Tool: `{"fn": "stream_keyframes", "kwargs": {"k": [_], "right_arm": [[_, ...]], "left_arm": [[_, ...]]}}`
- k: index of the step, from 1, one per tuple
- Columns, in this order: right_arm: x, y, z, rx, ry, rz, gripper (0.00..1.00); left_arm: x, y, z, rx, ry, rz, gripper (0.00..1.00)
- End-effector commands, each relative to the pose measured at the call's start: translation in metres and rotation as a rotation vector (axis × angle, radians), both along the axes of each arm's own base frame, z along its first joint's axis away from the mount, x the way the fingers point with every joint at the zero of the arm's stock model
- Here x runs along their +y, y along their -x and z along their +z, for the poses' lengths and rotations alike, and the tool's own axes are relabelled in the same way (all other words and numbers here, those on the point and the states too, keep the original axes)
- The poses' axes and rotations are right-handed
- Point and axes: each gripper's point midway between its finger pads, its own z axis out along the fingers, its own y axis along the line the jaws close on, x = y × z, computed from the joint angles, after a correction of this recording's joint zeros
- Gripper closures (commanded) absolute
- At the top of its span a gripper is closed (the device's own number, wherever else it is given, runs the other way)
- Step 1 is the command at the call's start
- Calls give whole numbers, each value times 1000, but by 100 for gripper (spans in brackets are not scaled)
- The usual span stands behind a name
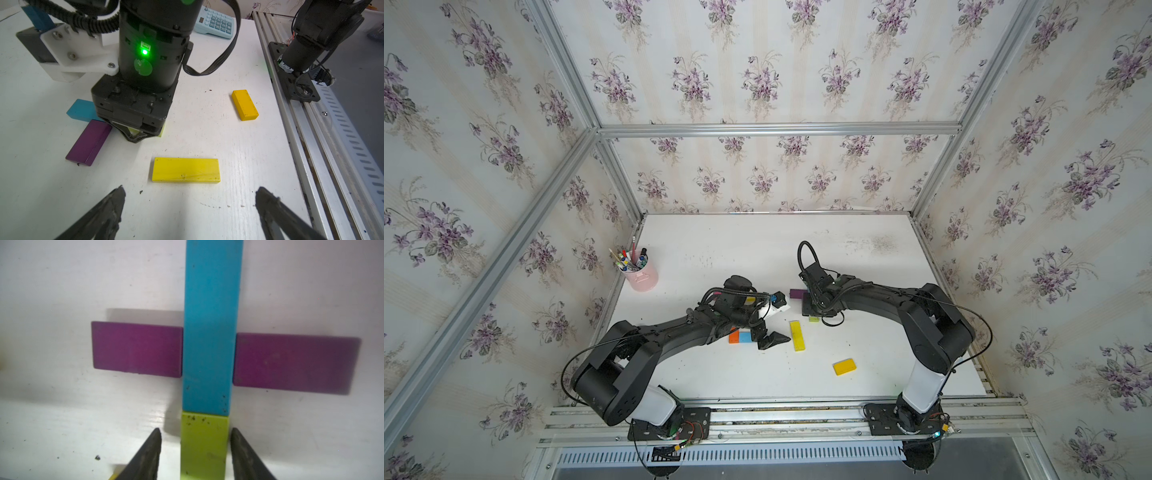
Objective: Assemble the letter t with building blocks
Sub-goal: Assemble the building block at the center of the board, then pick up the building block from the center of the board.
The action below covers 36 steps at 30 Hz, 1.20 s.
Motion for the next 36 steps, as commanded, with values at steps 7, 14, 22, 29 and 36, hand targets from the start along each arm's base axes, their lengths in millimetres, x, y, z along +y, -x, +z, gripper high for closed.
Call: {"fn": "stream_keyframes", "kwargs": {"k": [7, 14, 22, 29, 36], "right_arm": [[-20, 19, 4, 46, 64, -19, 0], [-3, 24, 52, -57, -43, 23, 0], [-13, 47, 114, -230, -154, 71, 0], [-43, 96, 111, -299, -291, 90, 0], [-56, 94, 155, -481, -241, 214, 0]], "left_arm": [[-3, 3, 4, -8, 8, -30, 0], [-1, 2, 7, -28, 1, -16, 0], [2, -5, 11, -65, -27, 50, 0], [-2, 5, 33, -90, 43, 19, 0], [-4, 7, 33, -83, 32, 11, 0]]}}
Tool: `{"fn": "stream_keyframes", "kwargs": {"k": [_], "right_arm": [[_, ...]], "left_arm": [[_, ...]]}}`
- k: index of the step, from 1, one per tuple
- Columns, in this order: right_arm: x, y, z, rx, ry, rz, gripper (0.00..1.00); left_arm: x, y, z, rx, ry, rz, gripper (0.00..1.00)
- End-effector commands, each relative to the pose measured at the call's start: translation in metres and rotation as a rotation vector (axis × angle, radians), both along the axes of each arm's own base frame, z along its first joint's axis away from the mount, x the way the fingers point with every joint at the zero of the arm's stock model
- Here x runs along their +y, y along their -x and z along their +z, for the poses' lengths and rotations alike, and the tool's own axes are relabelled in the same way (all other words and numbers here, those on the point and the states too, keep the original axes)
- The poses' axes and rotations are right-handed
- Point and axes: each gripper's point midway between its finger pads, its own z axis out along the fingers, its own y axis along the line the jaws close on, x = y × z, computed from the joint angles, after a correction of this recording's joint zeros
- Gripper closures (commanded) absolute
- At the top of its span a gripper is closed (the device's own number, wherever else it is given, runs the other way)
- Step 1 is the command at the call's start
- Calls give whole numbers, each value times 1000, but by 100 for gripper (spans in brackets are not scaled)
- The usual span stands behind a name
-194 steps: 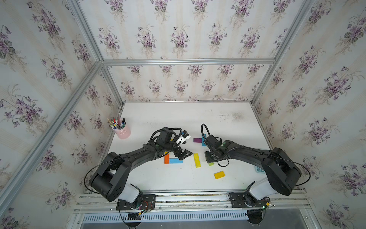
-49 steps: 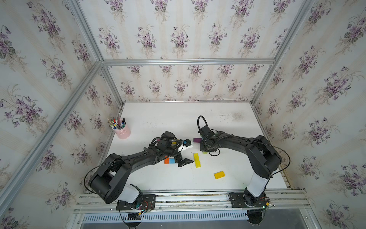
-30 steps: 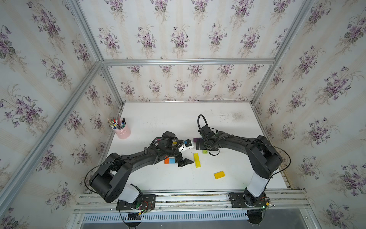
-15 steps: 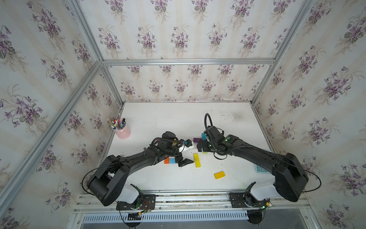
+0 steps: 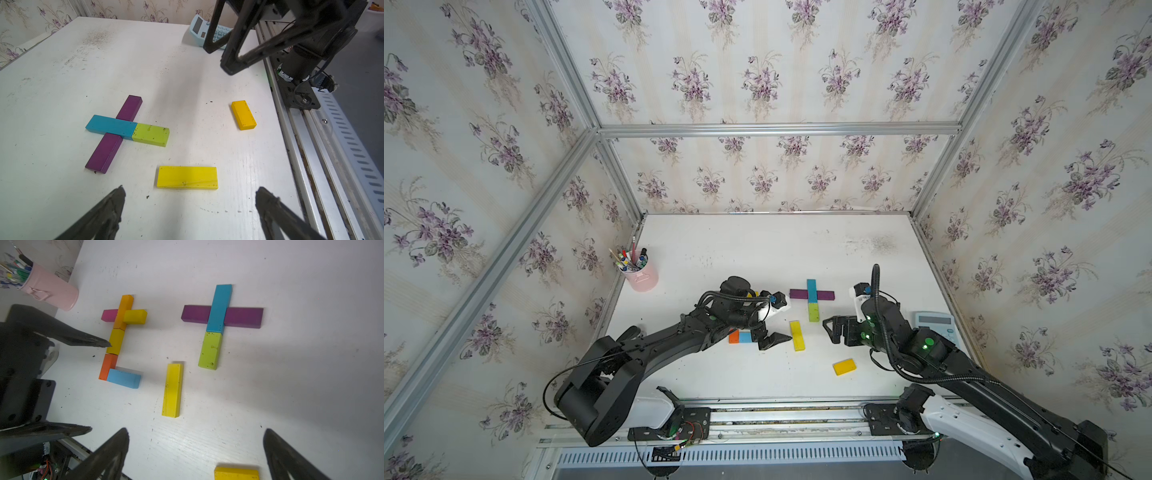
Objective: Assemble the letter t with building blocks
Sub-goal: Pick up the building block from the center of the board.
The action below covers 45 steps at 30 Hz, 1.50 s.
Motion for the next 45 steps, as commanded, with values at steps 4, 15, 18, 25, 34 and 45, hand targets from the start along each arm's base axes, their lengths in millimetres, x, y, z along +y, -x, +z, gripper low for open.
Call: {"fn": "stream_keyframes", "kwargs": {"k": [4, 15, 18, 25, 34, 45], "right_arm": [[-30, -29, 19, -178, 150, -77, 0], [-65, -6, -44, 222, 14, -427, 27], [-56, 1, -46, 269, -141, -512, 41], [-45, 39, -75, 422, 36, -467, 41], [-35, 80, -104, 548, -10, -560, 32], [-19, 83, -130, 594, 7, -574, 33]], "left_arm": [[-1, 2, 5, -32, 14, -9, 0], [0, 0, 1, -43, -1, -5, 0], [-2, -1, -3, -35, -2, -6, 0], [-3, -4, -7, -10, -17, -2, 0], [-1, -4, -12, -9, -27, 7, 0], [-5, -2, -12, 22, -13, -11, 0]]}}
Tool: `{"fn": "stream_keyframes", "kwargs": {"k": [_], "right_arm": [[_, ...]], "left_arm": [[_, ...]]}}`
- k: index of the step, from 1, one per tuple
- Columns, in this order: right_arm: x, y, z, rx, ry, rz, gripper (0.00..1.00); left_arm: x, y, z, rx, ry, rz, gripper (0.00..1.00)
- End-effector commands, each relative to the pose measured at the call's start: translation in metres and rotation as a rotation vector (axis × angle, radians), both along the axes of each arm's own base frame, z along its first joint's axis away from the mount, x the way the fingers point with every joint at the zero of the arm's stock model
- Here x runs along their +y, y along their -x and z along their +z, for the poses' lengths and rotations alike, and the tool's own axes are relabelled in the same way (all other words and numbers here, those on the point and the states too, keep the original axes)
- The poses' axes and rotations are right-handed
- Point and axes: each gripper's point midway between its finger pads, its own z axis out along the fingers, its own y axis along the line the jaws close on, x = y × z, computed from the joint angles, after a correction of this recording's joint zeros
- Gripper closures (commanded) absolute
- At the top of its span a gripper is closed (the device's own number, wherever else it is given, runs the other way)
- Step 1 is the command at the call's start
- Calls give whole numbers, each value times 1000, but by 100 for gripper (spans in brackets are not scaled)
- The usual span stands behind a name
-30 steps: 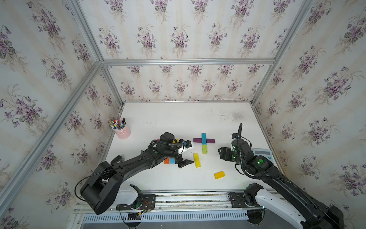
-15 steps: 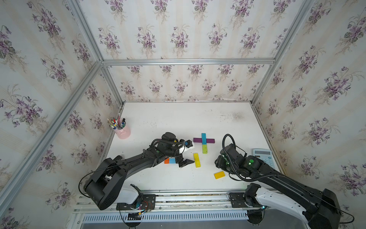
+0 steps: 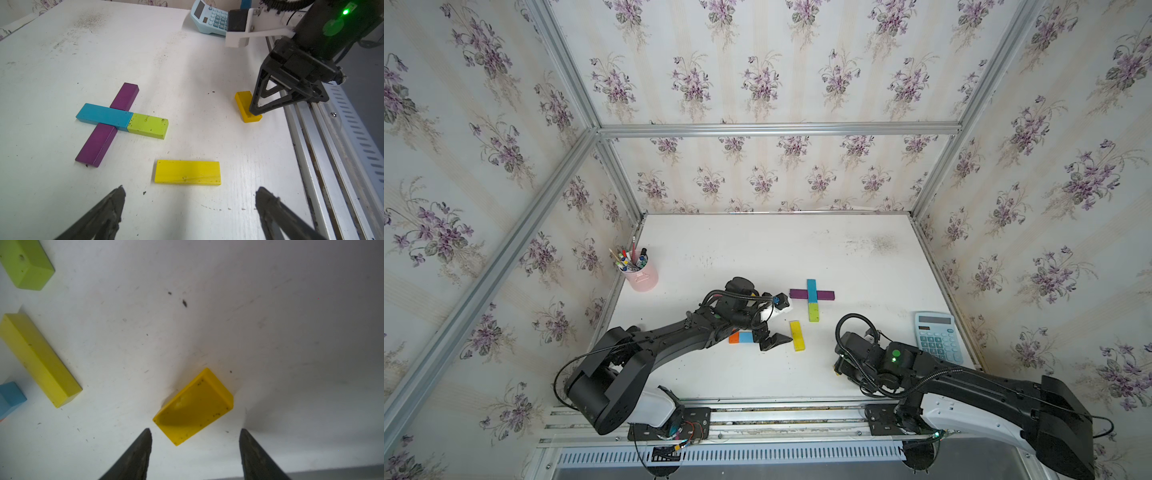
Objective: Assemble the letter t with building blocks
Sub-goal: Pick up the building block from the center of the board.
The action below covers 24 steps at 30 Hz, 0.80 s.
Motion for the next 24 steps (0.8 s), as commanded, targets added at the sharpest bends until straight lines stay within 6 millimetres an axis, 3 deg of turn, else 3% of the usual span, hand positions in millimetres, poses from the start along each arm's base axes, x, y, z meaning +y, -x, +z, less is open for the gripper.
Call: {"fn": "stream_keyframes", "kwargs": {"k": [1, 12, 24], "right_arm": [[6, -8, 0, -25, -21, -46, 33], [-7, -19, 1, -55, -41, -100, 37], [10, -36, -4, -37, -38, -34, 38]], "left_arm": [[-3, 2, 7, -1, 27, -16, 0], [-5, 4, 6, 14, 33, -28, 0], [-5, 4, 6, 20, 29, -33, 0]]}}
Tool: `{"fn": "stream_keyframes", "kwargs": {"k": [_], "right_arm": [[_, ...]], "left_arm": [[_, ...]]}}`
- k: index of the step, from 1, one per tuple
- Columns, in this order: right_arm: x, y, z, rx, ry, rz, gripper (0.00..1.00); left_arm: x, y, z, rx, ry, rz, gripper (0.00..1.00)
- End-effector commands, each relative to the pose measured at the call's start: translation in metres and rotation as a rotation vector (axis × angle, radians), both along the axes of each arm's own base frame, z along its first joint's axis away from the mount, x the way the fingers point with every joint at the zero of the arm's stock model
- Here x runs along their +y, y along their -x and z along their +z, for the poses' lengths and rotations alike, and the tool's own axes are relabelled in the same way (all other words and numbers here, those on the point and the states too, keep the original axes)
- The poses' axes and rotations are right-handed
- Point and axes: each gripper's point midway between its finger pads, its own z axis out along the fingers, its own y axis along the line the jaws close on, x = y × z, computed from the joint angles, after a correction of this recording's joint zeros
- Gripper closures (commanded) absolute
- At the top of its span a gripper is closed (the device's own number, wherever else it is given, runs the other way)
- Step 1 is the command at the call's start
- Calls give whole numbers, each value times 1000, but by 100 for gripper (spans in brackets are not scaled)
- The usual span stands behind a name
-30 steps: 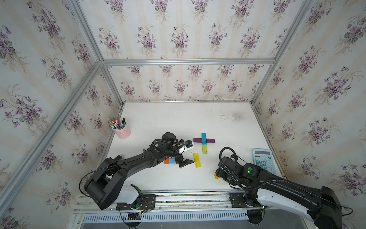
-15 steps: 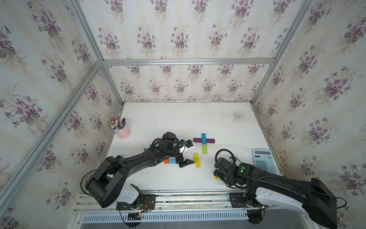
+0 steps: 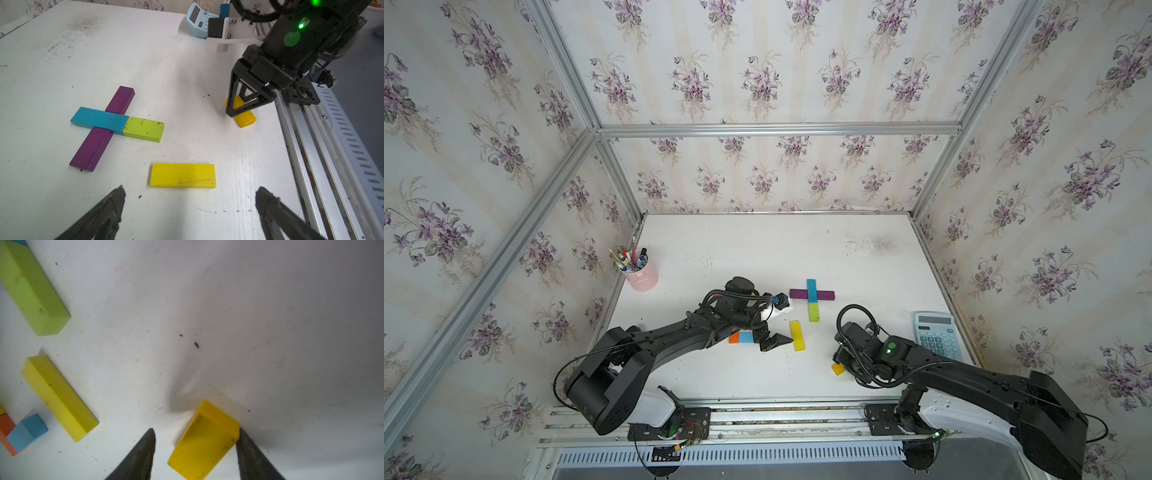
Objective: Assemble the letter t with building blocks
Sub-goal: Pick up the building block from the center of the board.
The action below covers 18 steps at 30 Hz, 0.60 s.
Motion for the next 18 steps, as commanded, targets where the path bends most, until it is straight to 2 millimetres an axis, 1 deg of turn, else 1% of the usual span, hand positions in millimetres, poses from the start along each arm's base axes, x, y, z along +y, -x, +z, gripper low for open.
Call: {"fn": "stream_keyframes", "kwargs": {"k": [1, 4, 7, 10, 11, 16, 18], "right_arm": [[9, -6, 1, 0, 0, 42, 39], [13, -4, -3, 33, 16, 71, 43], [13, -3, -7, 44, 17, 77, 47], [14, 0, -6, 55, 15, 96, 58], [14, 2, -6, 62, 14, 104, 60], [16, 14, -8, 98, 38, 173, 56], [20, 14, -7, 95, 48, 201, 54]], "left_arm": [[-2, 1, 3, 1, 12, -14, 0], [-2, 0, 1, 5, 3, -13, 0], [-2, 0, 0, 9, 0, -13, 0], [-3, 0, -1, 13, -2, -15, 0], [-3, -1, -1, 12, -3, -15, 0], [-3, -1, -4, 19, -11, -16, 0], [-3, -1, -5, 24, -17, -15, 0]]}}
